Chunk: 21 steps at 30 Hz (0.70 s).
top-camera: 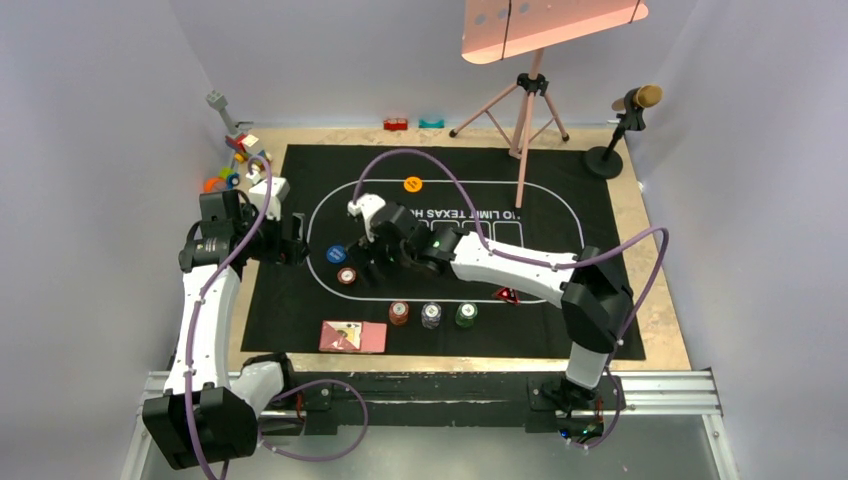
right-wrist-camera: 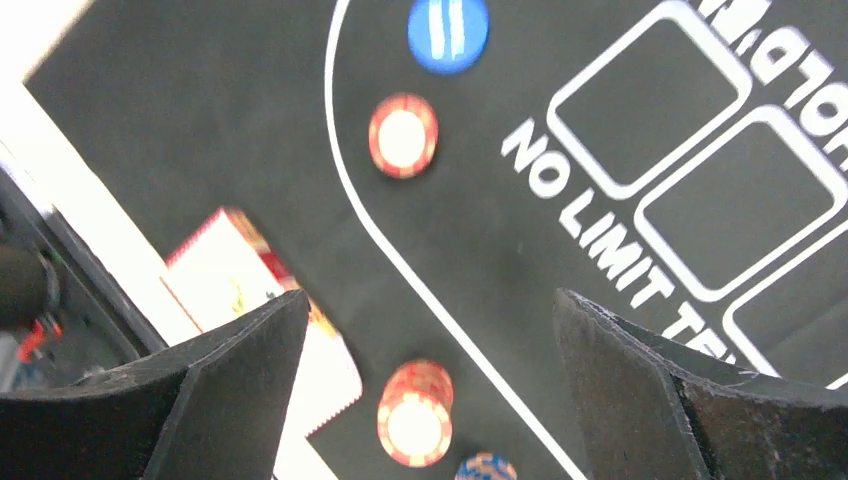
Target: Distribute texas hold em gaming equipment
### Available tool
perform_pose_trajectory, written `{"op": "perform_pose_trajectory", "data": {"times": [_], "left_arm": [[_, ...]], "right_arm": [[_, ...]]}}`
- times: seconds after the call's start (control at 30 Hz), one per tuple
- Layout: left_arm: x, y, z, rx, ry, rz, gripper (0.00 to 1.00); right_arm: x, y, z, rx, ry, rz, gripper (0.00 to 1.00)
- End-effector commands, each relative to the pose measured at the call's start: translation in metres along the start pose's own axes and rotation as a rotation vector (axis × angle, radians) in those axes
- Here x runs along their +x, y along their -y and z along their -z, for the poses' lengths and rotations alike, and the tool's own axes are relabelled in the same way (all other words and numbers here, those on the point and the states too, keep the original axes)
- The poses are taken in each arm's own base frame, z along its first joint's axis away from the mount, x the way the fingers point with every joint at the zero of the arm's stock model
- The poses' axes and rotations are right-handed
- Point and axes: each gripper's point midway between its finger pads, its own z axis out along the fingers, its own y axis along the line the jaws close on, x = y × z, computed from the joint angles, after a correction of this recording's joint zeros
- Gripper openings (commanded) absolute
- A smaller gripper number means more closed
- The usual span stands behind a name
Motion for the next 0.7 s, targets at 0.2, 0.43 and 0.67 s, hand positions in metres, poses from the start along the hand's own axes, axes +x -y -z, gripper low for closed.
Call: {"op": "perform_pose_trajectory", "data": {"times": [0.2,0.43,0.67], "left_arm": [[-0.003,0.012,0.0,0.073,0.043,-0.026,1.0],[-0.002,0.012,-0.001,0.076,0.041,-0.026,1.0],[0.0,0.012,-0.004,0.084,0.03,-0.02,1.0]], "right_arm": [[0.073,-0.022,0.008,-0.075,-0.14,0.028,0.98],[0.092,-0.017,0.002,-0.043,-0.184,0.054,0.98],[0.105,-0.005,0.005,0.008,-0.209,0.077,0.98]]}}
